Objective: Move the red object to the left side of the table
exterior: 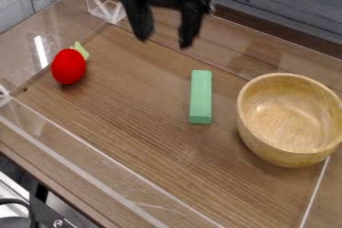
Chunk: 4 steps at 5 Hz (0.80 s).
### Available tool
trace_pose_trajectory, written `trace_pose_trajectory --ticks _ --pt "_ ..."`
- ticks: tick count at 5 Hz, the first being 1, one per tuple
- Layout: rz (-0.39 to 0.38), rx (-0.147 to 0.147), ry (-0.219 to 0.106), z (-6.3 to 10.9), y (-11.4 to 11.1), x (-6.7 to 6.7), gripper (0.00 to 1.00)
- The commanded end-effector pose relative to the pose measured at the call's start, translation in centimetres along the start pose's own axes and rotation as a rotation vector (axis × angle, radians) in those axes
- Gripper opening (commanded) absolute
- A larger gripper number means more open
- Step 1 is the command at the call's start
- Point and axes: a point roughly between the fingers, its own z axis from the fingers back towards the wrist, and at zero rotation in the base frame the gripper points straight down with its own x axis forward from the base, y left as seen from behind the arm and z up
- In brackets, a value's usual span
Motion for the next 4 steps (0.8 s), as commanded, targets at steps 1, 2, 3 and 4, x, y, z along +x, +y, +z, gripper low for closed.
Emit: trace_pose_trajectory --ticks 1,2,3,4 --pt "-0.043 0.005 -0.032 -0.1 -2.3 -0.1 1.0" --pt "-0.128 0.005 -0.004 -1.0 -2.5 0.0 1.0" --pt "-0.203 0.013 -0.001 -0.8 -2.4 0.8 1.0" --pt "-0.214 0.025 -0.013 -0.2 -2.3 1.5 1.0"
